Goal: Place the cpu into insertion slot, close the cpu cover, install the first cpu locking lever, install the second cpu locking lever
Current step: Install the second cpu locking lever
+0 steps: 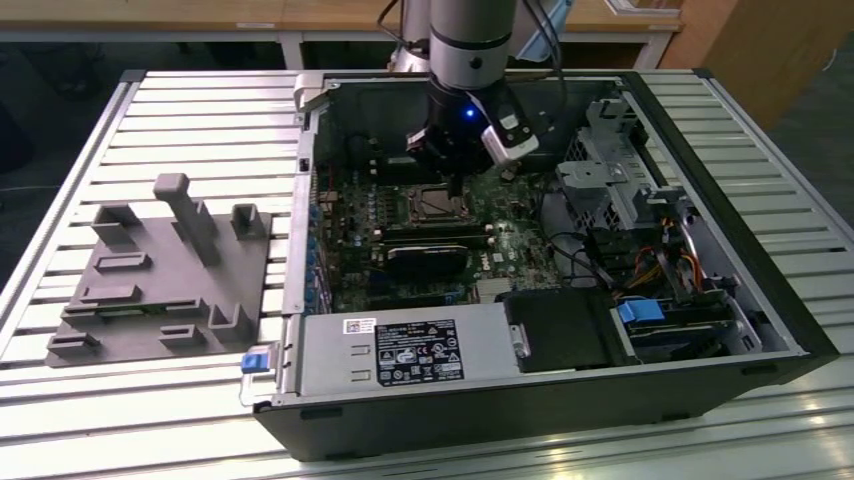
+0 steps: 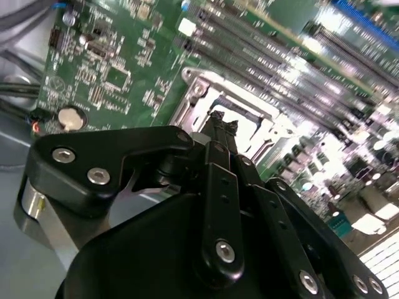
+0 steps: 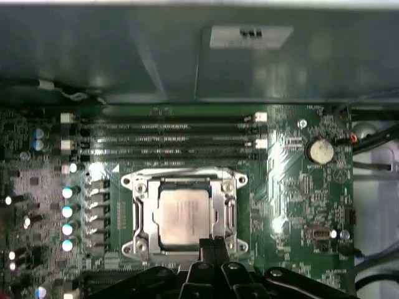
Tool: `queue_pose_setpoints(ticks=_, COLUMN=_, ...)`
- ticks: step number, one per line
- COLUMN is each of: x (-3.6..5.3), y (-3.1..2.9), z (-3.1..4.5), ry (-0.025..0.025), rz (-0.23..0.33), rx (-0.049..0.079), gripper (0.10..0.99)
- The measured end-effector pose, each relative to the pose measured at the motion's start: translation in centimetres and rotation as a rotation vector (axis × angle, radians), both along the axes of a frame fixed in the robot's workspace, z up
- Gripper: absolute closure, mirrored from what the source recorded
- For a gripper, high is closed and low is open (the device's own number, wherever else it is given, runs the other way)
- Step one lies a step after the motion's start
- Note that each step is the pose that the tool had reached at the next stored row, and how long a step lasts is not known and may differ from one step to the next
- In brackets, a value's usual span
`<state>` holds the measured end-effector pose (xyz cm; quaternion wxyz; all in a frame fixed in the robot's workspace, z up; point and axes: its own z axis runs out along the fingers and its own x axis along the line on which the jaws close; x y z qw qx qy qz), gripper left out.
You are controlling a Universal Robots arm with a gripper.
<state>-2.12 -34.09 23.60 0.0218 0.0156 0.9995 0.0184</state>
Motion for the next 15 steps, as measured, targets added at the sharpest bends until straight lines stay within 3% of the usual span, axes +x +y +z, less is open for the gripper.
queue_pose_setpoints(ticks=5, x=0.00, y=-1.13, z=0.00, ry=0.0005, rz=0.000, rx=0.003, gripper=0.980)
queue_pose_setpoints(ticks=8, x=-0.01, y=-1.37, z=0.00, ry=0.0063, rz=0.000, rx=0.005, gripper=0.980)
queue_pose_setpoints(ticks=15, x=0.00, y=-2.13, z=-0.07, ry=0.0068, rz=0.000, rx=0.031, gripper=0.980)
